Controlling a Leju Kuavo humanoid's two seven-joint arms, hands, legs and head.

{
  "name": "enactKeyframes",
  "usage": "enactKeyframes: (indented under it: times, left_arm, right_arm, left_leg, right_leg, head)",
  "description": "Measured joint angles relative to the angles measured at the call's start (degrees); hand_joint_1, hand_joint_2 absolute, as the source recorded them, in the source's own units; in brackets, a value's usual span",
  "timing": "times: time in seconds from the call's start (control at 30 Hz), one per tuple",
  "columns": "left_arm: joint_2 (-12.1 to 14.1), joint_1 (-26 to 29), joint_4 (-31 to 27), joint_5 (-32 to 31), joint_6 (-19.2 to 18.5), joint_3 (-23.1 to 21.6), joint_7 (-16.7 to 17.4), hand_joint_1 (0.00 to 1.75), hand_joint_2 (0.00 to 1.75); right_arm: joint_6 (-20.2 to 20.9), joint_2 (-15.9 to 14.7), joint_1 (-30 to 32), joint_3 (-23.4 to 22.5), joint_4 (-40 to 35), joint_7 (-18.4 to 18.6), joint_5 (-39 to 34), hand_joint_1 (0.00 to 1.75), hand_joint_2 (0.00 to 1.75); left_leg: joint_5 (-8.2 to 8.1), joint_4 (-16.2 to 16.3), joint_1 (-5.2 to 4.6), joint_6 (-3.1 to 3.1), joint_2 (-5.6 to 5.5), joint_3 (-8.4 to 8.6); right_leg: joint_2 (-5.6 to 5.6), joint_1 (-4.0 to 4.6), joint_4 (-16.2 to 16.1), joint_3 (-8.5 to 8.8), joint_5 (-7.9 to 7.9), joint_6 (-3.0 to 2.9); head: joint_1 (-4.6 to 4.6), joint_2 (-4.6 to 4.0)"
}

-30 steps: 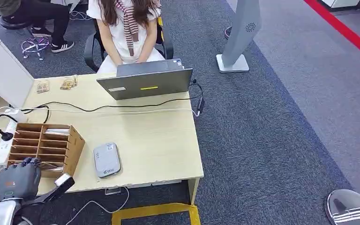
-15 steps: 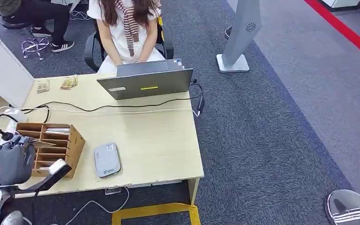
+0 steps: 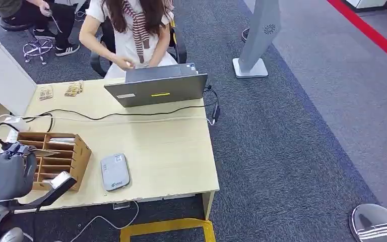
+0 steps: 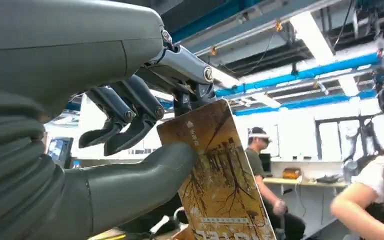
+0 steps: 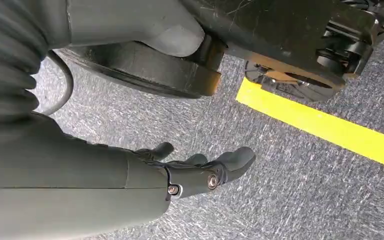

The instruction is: Pass the card to the sensor for recognition and then transmit it.

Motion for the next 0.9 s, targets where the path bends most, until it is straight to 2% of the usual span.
enactKeyframes:
  times: [0.3,0.37,0.43,0.47,0.5,0.53,0.57,0.63,0.67,0.7,0.73,0.8,0.9]
  left_arm:
    - [2.38,-1.00,-13.64,2.25,-2.91,-3.52,0.85,1.75,1.75]
    - [2.56,-2.14,-14.76,2.47,-3.65,-3.89,0.90,1.75,1.75]
    - [2.49,-5.64,-14.36,1.06,-6.12,-4.35,2.98,1.75,1.75]
    - [2.16,-10.05,-11.77,-0.97,-8.51,-4.79,5.04,1.75,1.75]
    - [1.72,-13.97,-10.13,-1.85,-9.25,-5.07,5.80,1.75,1.75]
    - [0.55,-22.18,1.43,-4.62,-8.82,-5.38,7.48,1.75,1.75]
    - [-0.31,-26.53,8.36,-5.47,-7.58,-5.69,7.43,1.75,1.75]
    - [-1.43,-32.35,18.02,-6.42,-5.14,-6.23,7.23,1.75,1.75]
    - [-2.85,-36.77,24.06,-6.89,-5.16,-7.02,7.24,1.75,1.75]
    - [-4.14,-39.98,28.78,-7.34,-5.50,-7.89,7.67,1.75,1.75]
    - [-4.54,-41.63,30.80,-7.75,-6.09,-8.15,8.17,1.75,1.75]
    - [-5.07,-44.19,33.99,-8.04,-7.24,-8.62,8.88,1.75,1.75]
    - [-6.10,-46.70,38.20,-7.85,-7.89,-8.85,9.33,1.75,1.75]
  right_arm:
    - [-0.11,0.02,0.02,-0.92,0.00,-0.02,-0.61,0.00,1.75]
    - [-0.09,0.02,0.02,-0.92,0.00,0.00,-0.55,0.00,1.75]
    - [0.11,0.02,-0.03,-0.92,0.00,-0.02,0.60,0.00,1.75]
    - [0.37,0.02,-0.12,-0.87,0.00,-0.02,1.44,0.00,1.75]
    - [0.50,0.02,-0.29,-0.83,0.00,0.00,1.82,0.00,1.75]
    - [1.12,0.02,-0.68,-0.48,0.00,0.46,3.11,0.00,1.75]
    - [1.27,0.02,-0.83,-0.33,0.00,0.68,3.45,0.00,1.75]
    - [1.31,0.02,-0.66,-0.11,0.00,0.79,3.73,0.00,1.75]
    - [1.38,0.02,-0.78,0.09,0.00,0.85,3.85,0.00,1.75]
    - [1.49,0.02,-0.93,0.33,0.00,1.03,4.22,0.00,1.75]
    - [1.59,0.02,-0.92,0.52,0.00,1.07,4.26,0.00,1.75]
    - [1.60,0.04,-0.92,0.74,0.00,1.18,4.26,0.00,1.75]
    - [1.38,0.26,-1.05,0.85,0.00,1.82,4.26,0.00,1.75]
  left_leg:
    - [0.00,0.01,-0.02,0.00,0.00,0.01]
    - [0.00,0.02,-0.01,0.00,0.00,0.02]
    - [0.03,0.05,0.00,-0.01,-0.09,0.05]
    - [0.13,0.06,0.00,-0.03,-0.26,0.03]
    - [0.19,0.06,0.00,-0.01,-0.49,-0.03]
    - [0.36,0.05,0.03,-0.07,-0.76,-0.13]
    - [0.42,0.01,0.00,-0.17,-0.71,-0.12]
    - [0.44,0.04,0.01,-0.17,-0.09,-0.17]
    - [0.67,0.12,0.14,-0.12,-0.16,-0.48]
    - [0.71,0.12,0.18,-0.16,-0.23,-0.64]
    - [0.65,0.11,0.15,-0.21,-0.09,-0.59]
    - [0.64,0.11,0.11,-0.21,0.33,-0.56]
    - [0.60,0.12,0.14,-0.19,0.28,-0.59]
  right_leg:
    - [0.00,0.00,0.00,-0.02,0.00,0.00]
    - [0.00,0.00,-0.01,-0.04,0.00,0.00]
    - [-0.09,0.00,-0.04,-0.23,0.01,0.00]
    - [-0.29,0.00,-0.05,-0.33,0.01,-0.01]
    - [-0.49,0.00,-0.05,-0.29,0.01,0.00]
    - [-0.70,0.02,-0.03,-0.19,0.06,-0.01]
    - [-0.64,0.01,0.02,0.00,0.29,-0.16]
    - [-0.17,0.01,0.04,-0.27,0.52,-0.20]
    - [-0.18,0.14,0.04,-0.40,0.65,-0.08]
    - [-0.23,0.16,0.03,-0.49,0.77,-0.19]
    - [-0.06,0.16,0.03,-0.51,0.79,-0.22]
    - [0.39,0.14,0.04,-0.63,0.87,-0.17]
    - [0.36,0.14,0.01,-0.67,0.86,-0.15]
  head:
    - [0.00,0.00]
    - [0.00,0.00]
    - [-0.02,0.00]
    - [0.00,0.00]
    - [0.02,0.00]
    - [0.15,0.00]
    - [0.35,0.00]
    - [-0.57,0.00]
    - [-0.63,0.00]
    - [-0.14,0.00]
    - [0.15,0.00]
    - [-0.15,0.00]
    - [-0.07,0.00]
